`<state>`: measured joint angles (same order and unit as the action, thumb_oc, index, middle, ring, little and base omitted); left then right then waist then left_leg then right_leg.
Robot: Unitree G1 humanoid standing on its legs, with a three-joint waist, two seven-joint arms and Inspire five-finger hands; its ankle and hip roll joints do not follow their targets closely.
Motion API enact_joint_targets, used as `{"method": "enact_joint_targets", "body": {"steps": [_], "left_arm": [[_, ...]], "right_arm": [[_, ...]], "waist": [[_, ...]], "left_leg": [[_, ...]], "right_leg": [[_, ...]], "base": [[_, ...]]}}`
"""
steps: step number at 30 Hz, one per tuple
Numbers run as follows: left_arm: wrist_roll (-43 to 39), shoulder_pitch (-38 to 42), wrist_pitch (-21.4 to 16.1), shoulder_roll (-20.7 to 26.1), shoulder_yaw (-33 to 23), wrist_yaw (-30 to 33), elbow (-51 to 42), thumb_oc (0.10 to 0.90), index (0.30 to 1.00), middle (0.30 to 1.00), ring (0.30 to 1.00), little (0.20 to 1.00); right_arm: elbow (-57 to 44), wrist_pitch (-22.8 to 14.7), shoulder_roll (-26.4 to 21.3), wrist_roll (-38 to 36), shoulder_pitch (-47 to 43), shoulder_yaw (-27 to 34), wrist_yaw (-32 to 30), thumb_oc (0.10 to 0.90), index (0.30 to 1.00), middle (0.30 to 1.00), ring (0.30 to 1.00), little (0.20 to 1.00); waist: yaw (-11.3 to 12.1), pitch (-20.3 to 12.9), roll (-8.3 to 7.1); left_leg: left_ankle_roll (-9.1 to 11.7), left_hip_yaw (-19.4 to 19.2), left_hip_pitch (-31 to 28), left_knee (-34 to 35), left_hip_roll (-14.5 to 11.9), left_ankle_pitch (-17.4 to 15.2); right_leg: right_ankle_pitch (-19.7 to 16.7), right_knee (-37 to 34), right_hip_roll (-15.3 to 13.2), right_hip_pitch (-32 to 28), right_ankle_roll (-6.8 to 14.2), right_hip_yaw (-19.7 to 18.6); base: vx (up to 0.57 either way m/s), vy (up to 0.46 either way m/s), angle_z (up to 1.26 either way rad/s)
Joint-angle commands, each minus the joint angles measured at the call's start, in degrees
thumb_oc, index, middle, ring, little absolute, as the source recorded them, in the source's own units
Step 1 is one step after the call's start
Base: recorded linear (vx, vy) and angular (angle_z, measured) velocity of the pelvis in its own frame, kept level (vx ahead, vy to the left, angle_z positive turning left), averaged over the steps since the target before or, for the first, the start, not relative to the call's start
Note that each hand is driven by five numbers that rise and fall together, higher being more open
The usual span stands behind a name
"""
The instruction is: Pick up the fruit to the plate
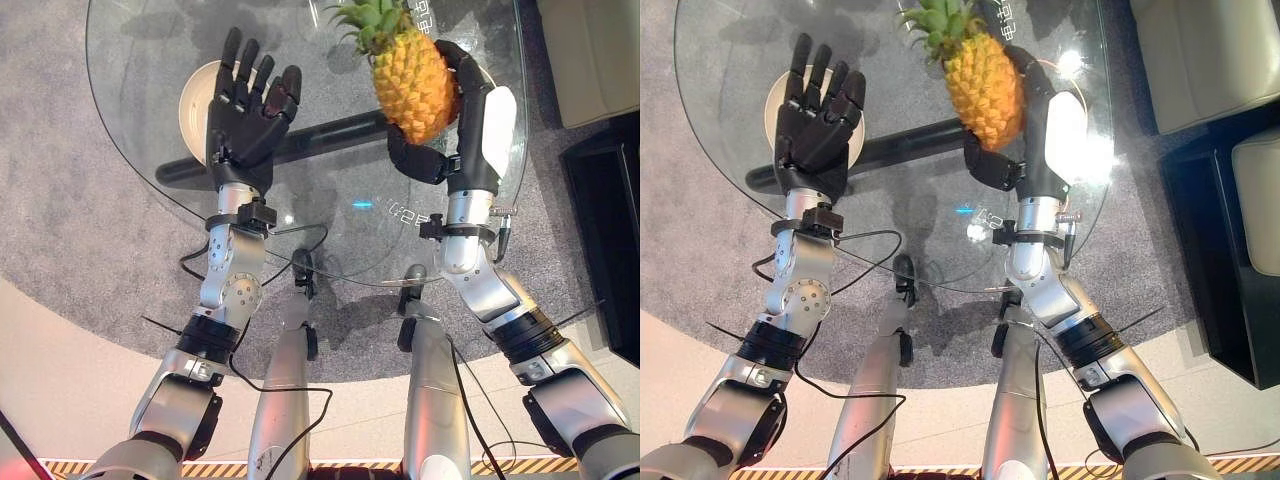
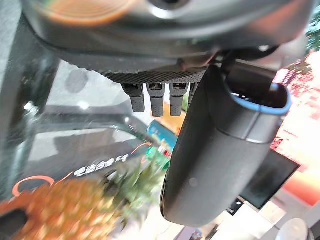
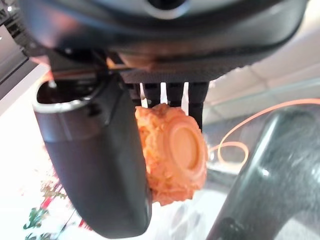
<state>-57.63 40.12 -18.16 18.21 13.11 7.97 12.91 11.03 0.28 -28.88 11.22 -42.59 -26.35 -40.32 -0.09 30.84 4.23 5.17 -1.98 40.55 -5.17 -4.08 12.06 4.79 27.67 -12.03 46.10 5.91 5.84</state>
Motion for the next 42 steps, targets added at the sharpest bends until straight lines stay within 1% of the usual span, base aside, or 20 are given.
{"method": "enact_joint_targets", "body": {"steps": [1,9,16,18,19,20,23,29,30,33,35,39,41,42], "left_arm": [[-0.7,6.6,-0.8,-0.6,1.1,-3.0,-6.7,0.800,0.900,0.900,0.900,0.900],[-2.3,7.6,2.6,-1.1,2.2,-3.1,-6.5,0.800,0.900,0.900,0.900,0.900],[-6.0,7.3,3.4,-2.0,3.0,-3.9,-6.6,0.800,0.900,0.900,0.900,0.900],[-7.0,7.1,3.0,-2.2,3.3,-3.6,-6.7,0.800,0.900,0.900,0.900,0.900],[-6.8,7.4,2.9,-2.2,3.2,-3.4,-6.7,0.800,0.900,0.900,0.900,0.900],[-6.2,7.2,2.6,-2.3,3.3,-2.8,-6.9,0.800,0.900,0.900,0.900,0.900],[-6.5,7.5,2.4,-2.3,3.3,-2.3,-7.1,0.800,0.900,0.900,0.900,0.900],[-9.4,7.0,1.5,-2.6,3.0,-0.7,-8.1,0.800,0.900,0.900,0.900,0.900],[-9.6,6.7,0.7,-2.7,2.9,-0.5,-8.0,0.800,0.900,0.900,0.900,0.900],[-10.0,6.8,-0.5,-2.8,2.5,-0.4,-7.6,0.800,0.900,0.900,0.900,0.900],[-10.8,6.5,-1.0,-2.9,2.5,-0.4,-7.7,0.800,0.900,0.900,0.900,0.900],[-11.6,6.6,-1.6,-3.0,2.2,0.2,-8.3,0.800,0.900,0.900,0.900,0.900],[-12.1,6.1,-3.4,-3.2,1.7,0.5,-8.8,0.800,0.900,0.900,0.900,0.900],[-12.1,6.2,-3.5,-3.2,1.5,0.6,-8.9,0.800,0.900,0.900,0.900,0.900]], "right_arm": [[-11.3,-5.9,-0.1,3.7,-9.9,0.0,-0.6,0.100,0.300,0.300,0.300,0.200],[-12.6,-5.2,0.1,2.5,-11.8,-2.7,2.8,0.100,0.300,0.300,0.300,0.200],[-14.4,-4.2,0.6,2.2,-12.8,-5.2,5.1,0.100,0.300,0.300,0.300,0.200],[-14.4,-3.7,0.8,1.9,-13.1,-5.9,5.6,0.100,0.300,0.300,0.300,0.200],[-14.4,-3.7,0.7,1.9,-13.4,-6.0,5.8,0.100,0.300,0.300,0.300,0.200],[-14.4,-3.5,0.8,2.0,-13.4,-6.4,6.0,0.100,0.300,0.300,0.300,0.200],[-14.8,-3.0,0.5,2.2,-13.9,-7.2,7.1,0.100,0.300,0.300,0.300,0.200],[-15.3,-2.3,-0.2,2.5,-14.1,-8.6,8.1,0.100,0.300,0.300,0.300,0.200],[-15.2,-2.3,-0.2,2.5,-13.8,-8.8,8.1,0.100,0.300,0.300,0.300,0.200],[-15.1,-2.3,-0.5,2.4,-14.1,-9.2,8.2,0.100,0.300,0.300,0.300,0.200],[-15.1,-2.4,-0.6,2.5,-13.9,-9.6,8.4,0.100,0.300,0.300,0.300,0.200],[-15.4,-2.6,-1.2,2.9,-14.1,-9.7,9.3,0.100,0.300,0.300,0.300,0.200],[-15.6,-3.3,-1.5,3.2,-13.8,-10.1,10.1,0.100,0.300,0.300,0.300,0.200],[-15.7,-3.3,-1.6,3.3,-14.0,-10.1,10.2,0.100,0.300,0.300,0.300,0.200]], "waist": [[-0.3,-1.0,0.75],[-0.1,-1.0,0.79],[0.1,-1.0,0.97],[0.2,-1.0,0.95],[0.2,-1.0,0.96],[0.2,-1.0,0.92],[0.4,-1.0,0.92],[0.7,-1.0,0.88],[0.7,-1.0,0.79],[0.7,-1.0,0.67],[0.7,-1.0,0.63],[0.7,-1.0,0.65],[0.8,-1.0,0.57],[0.8,-1.0,0.60]], "left_leg": [[-1.4,-3.0,-3.0,-2.1,3.4,-6.9],[-1.5,-3.2,-2.7,-1.6,3.5,-6.3],[-1.4,-3.2,-2.8,-1.6,3.6,-6.1],[-1.4,-3.2,-3.2,-1.6,3.7,-6.5],[-1.4,-3.2,-2.8,-1.6,3.7,-6.1],[-1.4,-3.2,-3.1,-1.6,3.7,-6.4],[-1.4,-3.1,-2.5,-1.6,3.7,-6.0],[-1.4,-3.0,-2.3,-1.5,3.8,-5.9],[-1.4,-3.0,-2.9,-1.5,3.9,-6.3],[-1.4,-2.9,-2.5,-1.5,3.8,-5.9],[-1.3,-2.8,-2.9,-1.6,3.9,-6.3],[-1.3,-2.7,-2.4,-1.5,3.9,-5.8],[-1.3,-2.7,-2.8,-1.3,3.9,-6.1],[-1.3,-2.7,-2.4,-1.2,3.9,-5.8]], "right_leg": [[-5.9,-13.3,2.9,-6.2,0.4,3.1],[-6.6,-14.0,2.8,-6.1,0.4,3.4],[-6.8,-14.3,2.6,-6.2,0.4,3.6],[-6.3,-14.2,2.5,-6.7,0.4,3.8],[-6.8,-14.4,2.5,-6.3,0.4,3.8],[-6.4,-14.2,2.4,-6.7,0.5,3.9],[-6.8,-14.4,2.4,-6.2,0.4,4.1],[-6.8,-14.4,2.4,-6.1,0.4,4.4],[-6.3,-14.2,2.3,-6.6,0.5,4.4],[-6.8,-14.3,2.4,-6.2,0.4,4.6],[-6.3,-14.1,2.3,-6.6,0.5,4.6],[-6.8,-14.4,2.4,-6.2,0.5,4.6],[-6.5,-14.4,2.3,-6.6,0.6,4.7],[-6.9,-14.6,2.4,-6.2,0.5,4.7]], "base": [[0.00,0.000,0.00],[0.00,0.000,0.00],[0.00,0.000,0.00],[0.00,0.000,0.00],[0.00,0.000,0.00],[0.00,0.000,0.00],[0.00,0.000,0.00],[0.00,0.000,0.00],[0.00,0.000,0.00],[0.00,0.000,0.00],[0.00,0.000,0.00],[0.00,0.000,0.00],[0.00,0.000,0.00],[0.00,0.000,0.00]]}}
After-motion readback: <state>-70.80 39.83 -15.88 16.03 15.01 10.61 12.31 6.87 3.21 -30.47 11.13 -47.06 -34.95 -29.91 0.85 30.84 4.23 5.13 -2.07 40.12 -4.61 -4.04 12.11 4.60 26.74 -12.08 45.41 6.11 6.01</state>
